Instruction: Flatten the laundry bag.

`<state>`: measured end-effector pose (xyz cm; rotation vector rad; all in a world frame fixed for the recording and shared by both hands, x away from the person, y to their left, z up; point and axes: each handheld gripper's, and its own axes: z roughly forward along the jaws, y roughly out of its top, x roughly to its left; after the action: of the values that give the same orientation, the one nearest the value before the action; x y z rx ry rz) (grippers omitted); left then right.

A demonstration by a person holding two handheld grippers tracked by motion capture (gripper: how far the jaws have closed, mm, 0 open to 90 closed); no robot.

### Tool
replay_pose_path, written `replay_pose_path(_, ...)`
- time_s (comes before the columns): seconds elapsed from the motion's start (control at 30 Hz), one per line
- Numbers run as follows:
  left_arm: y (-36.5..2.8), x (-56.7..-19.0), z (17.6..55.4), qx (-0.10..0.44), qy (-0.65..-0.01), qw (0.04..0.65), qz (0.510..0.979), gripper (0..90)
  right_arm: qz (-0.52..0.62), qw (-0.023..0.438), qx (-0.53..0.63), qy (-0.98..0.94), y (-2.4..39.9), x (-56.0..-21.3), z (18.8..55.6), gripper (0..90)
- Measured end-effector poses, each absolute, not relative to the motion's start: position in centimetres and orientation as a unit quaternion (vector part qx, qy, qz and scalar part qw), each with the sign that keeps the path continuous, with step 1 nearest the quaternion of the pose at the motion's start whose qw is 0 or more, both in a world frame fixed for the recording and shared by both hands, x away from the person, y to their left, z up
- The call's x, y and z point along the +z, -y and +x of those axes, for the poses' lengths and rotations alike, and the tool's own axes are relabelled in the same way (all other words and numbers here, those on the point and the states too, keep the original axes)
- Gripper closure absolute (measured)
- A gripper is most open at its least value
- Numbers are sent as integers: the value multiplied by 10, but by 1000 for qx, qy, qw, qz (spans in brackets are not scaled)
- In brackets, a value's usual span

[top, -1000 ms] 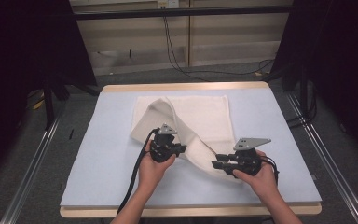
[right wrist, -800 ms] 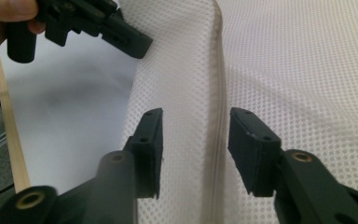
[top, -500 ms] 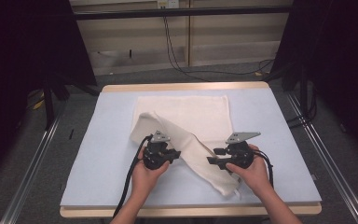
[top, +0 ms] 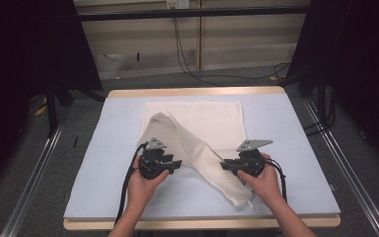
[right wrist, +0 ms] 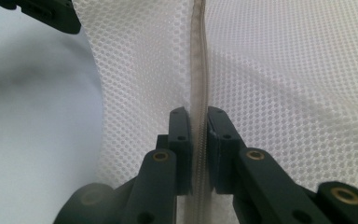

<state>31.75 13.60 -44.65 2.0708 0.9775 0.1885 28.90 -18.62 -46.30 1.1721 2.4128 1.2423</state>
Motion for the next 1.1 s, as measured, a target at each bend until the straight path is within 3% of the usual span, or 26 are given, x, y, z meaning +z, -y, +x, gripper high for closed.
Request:
replay_pose_path(0.13,-152,-444,320,78,-406,410,813,488,389,97,418,-815,186,-462,287,830)
replay_pose_path(0.33,-178,-441,322,88,-429,408,801,476,372,95,429,-818,185,-457,280,835)
replay_pose_path(1.1,-241,-447,330,118,-501,388,764,542,314,74,435,-841,178,-459,254,834)
